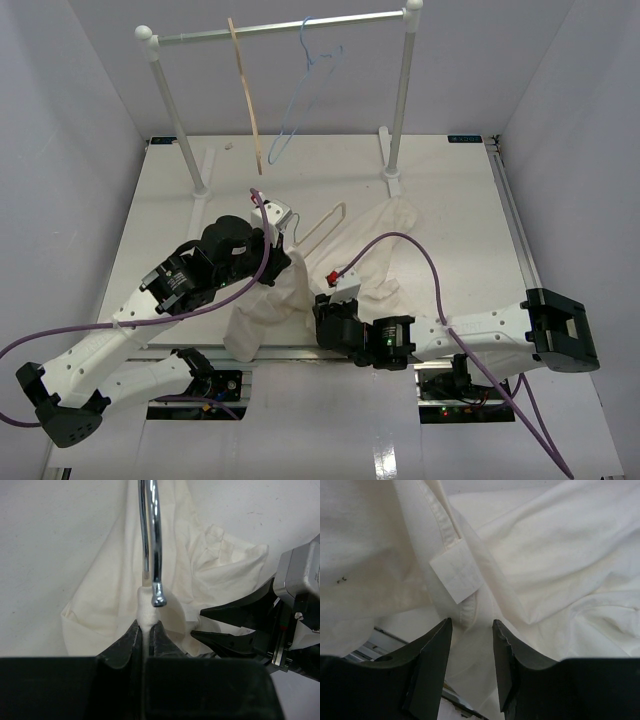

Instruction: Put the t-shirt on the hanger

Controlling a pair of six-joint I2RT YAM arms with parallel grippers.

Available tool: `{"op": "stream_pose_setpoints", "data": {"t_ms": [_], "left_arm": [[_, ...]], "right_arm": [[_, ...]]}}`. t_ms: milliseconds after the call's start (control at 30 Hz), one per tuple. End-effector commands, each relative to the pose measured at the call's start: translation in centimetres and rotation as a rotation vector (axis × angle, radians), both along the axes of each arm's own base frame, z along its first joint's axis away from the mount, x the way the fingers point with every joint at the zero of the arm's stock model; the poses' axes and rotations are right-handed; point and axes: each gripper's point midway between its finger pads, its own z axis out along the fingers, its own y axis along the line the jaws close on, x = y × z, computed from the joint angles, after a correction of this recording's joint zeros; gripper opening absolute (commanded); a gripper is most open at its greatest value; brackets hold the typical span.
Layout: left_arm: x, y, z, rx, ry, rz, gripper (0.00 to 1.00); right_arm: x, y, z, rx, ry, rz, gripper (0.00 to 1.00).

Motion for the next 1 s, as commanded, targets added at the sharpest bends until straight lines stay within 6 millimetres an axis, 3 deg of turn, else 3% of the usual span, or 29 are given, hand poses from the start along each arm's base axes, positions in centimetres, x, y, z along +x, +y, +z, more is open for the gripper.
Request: {"op": "stream_pose_setpoints", "data": {"t_ms": [0, 233, 367, 467, 600, 733, 867, 967], "left_arm": [[0.5, 0.1, 1.7, -0.048, -0.056, 0.021, 0.00], [0.4, 0.3, 2.4, -0.059, -0.065, 0.023, 0.00], [0.4, 0.5, 2.1, -0.054, -0.063, 0.031, 0.00], [0.4, 0.5, 2.0, -0.053, -0.062, 0.033, 0.00], [0.0, 0.3, 1.9, -0.051, -0.058, 0.003, 0.00], [-2.3, -0.2, 1.6, -0.029, -0.071, -0.166, 0.00], [-3.2, 0.7, 1.2, -0.004, -0.087, -0.195, 0.00], [-4.0, 0.9, 0.7, 0.005, -0.075, -0.231, 0.00]], "right_arm": [[0.7, -1.2, 1.4, -0.028, -0.047, -0.130, 0.44], [0.4, -1.9, 0.5, -0.074, -0.034, -0.155, 0.41], [0.2, -1.8, 0.4, -0.085, -0.028, -0.136, 0.27], [0.1, -2.1, 0.3, -0.088, -0.024, -0.129, 0.24], [0.2, -2.9, 0.7, -0.089, -0.037, -0.125, 0.08], [2.7, -4.6, 2.5, -0.112, -0.093, -0.177, 0.08], [6.7, -7.3, 4.5, -0.095, -0.074, -0.254, 0.08], [8.6, -9.0, 6.9, -0.044, -0.088, -0.248, 0.08]]}}
